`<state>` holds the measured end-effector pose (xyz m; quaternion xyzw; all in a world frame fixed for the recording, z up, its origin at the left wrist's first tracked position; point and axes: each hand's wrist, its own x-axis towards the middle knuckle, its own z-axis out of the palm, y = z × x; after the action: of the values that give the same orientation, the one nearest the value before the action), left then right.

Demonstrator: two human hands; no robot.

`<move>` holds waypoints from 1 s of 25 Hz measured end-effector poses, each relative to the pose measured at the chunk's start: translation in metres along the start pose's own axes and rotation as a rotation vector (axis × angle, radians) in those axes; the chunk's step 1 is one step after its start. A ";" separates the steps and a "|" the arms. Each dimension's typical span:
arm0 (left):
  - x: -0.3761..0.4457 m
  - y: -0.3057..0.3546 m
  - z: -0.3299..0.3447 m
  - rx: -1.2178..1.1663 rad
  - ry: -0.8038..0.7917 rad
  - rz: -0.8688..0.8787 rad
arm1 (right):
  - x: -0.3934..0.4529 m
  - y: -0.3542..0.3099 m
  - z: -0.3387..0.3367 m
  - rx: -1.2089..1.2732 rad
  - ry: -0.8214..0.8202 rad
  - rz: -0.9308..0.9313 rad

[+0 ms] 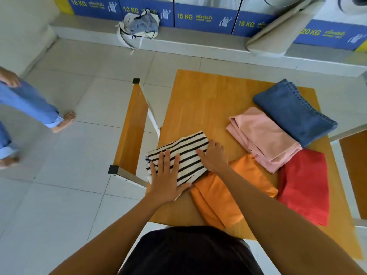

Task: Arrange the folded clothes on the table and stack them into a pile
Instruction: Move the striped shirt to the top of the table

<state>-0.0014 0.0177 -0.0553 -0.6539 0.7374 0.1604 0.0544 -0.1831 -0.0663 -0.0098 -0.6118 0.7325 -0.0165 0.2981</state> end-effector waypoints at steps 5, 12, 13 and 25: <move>0.042 -0.013 -0.016 0.081 -0.022 0.196 | -0.004 0.005 -0.002 -0.223 0.184 -0.157; 0.113 -0.021 -0.047 0.128 -0.026 0.272 | 0.028 0.016 -0.011 -0.211 0.008 -0.140; 0.123 -0.019 -0.050 0.109 -0.018 0.241 | 0.036 0.016 -0.017 -0.192 0.006 -0.120; 0.197 0.009 -0.095 -1.012 0.095 -0.743 | 0.115 0.003 -0.050 0.234 0.195 0.333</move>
<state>-0.0250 -0.1969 -0.0209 -0.8175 0.2953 0.4308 -0.2427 -0.2173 -0.1872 -0.0176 -0.4394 0.8418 -0.1108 0.2934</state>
